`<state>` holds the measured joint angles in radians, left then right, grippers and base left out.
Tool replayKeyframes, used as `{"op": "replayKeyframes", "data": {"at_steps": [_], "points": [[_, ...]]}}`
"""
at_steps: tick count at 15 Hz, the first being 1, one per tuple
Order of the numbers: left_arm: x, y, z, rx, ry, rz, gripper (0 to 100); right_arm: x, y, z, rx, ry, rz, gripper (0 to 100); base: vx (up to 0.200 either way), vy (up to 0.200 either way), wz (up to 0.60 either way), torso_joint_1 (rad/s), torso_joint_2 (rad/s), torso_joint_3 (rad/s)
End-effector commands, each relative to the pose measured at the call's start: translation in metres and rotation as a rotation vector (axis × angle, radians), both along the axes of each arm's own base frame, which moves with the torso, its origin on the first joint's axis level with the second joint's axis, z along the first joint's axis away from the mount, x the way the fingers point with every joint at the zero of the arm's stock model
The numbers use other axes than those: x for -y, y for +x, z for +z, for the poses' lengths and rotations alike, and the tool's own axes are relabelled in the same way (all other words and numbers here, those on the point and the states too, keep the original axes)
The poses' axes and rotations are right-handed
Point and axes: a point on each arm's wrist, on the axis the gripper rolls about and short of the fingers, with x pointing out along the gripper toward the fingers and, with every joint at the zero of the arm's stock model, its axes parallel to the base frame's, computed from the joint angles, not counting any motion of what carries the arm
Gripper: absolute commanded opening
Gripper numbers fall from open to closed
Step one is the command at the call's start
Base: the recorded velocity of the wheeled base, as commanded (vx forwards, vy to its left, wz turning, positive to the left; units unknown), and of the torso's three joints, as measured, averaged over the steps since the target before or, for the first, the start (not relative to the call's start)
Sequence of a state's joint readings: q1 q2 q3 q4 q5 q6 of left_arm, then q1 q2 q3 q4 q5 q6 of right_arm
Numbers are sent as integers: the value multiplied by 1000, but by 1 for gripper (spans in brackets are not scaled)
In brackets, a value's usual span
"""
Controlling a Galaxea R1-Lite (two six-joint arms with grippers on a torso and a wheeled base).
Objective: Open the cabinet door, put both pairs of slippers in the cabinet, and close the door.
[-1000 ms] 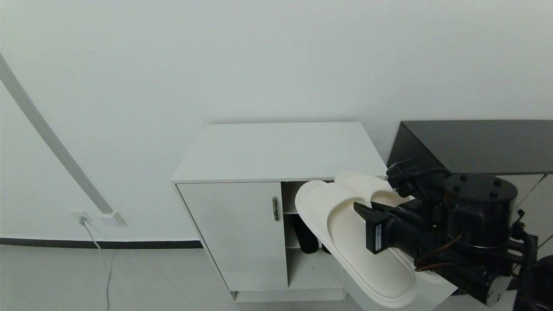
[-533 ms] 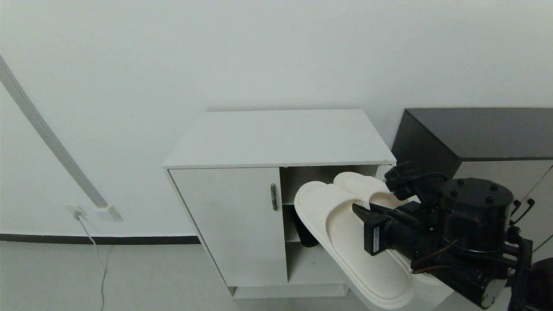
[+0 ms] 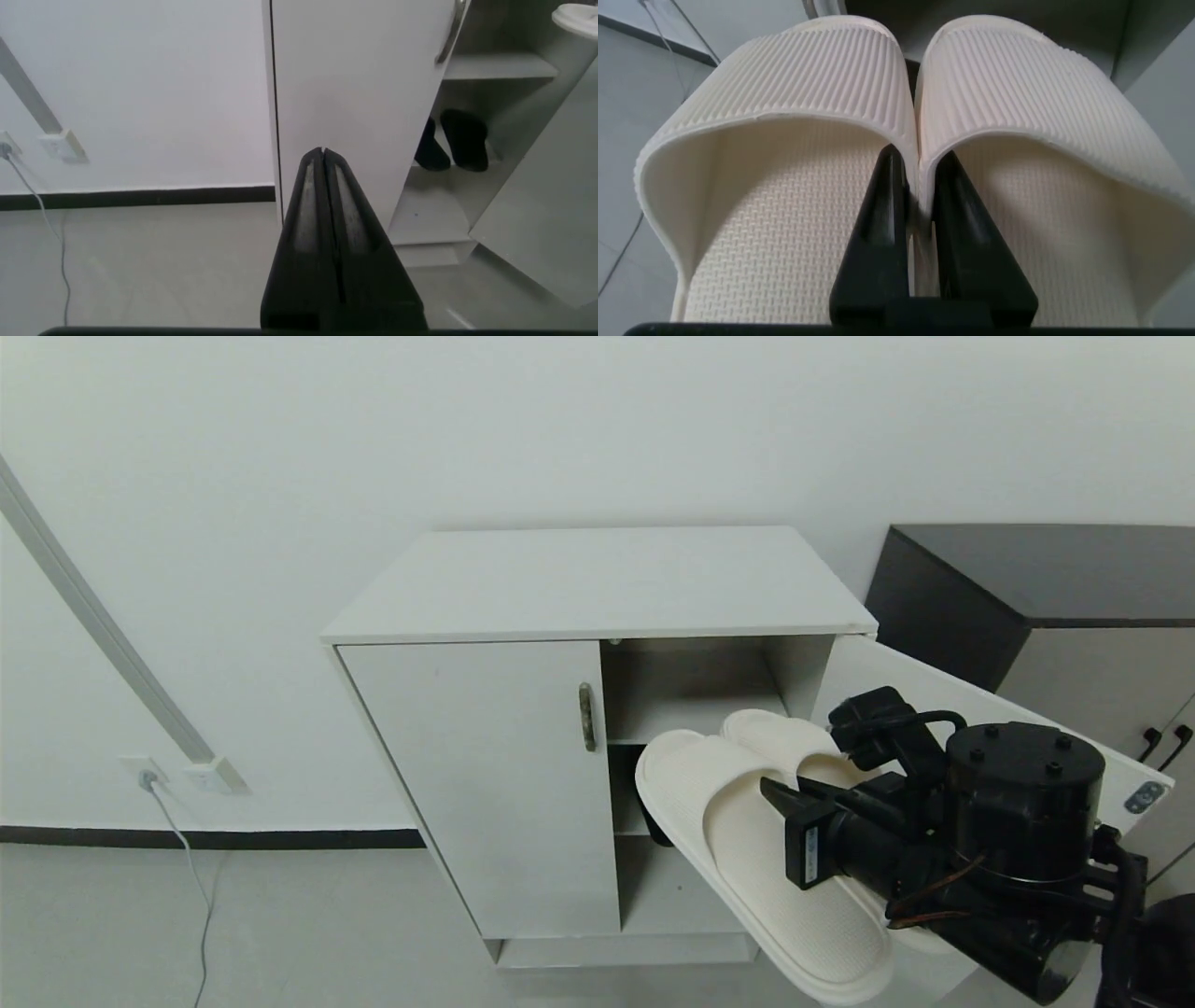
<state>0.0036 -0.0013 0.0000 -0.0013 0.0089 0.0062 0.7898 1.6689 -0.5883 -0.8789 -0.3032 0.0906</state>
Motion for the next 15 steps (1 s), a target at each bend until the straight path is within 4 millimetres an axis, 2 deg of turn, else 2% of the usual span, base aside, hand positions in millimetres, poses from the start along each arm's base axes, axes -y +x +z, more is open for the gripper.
{"op": "replayKeyframes", "data": {"at_steps": [1, 8, 15], "points": [[0, 0, 0, -1, 0, 0, 0, 0, 0, 0, 1, 0, -2, 0, 0, 0, 0, -183, 515, 320], [0, 0, 0, -1, 0, 0, 0, 0, 0, -7, -20, -21, -2, 0, 0, 0, 0, -165, 492, 328], [0, 0, 0, -1, 1, 0, 0, -2, -1, -15, -38, -37, 12, 0, 0, 0, 0, -102, 462, 352]]}}
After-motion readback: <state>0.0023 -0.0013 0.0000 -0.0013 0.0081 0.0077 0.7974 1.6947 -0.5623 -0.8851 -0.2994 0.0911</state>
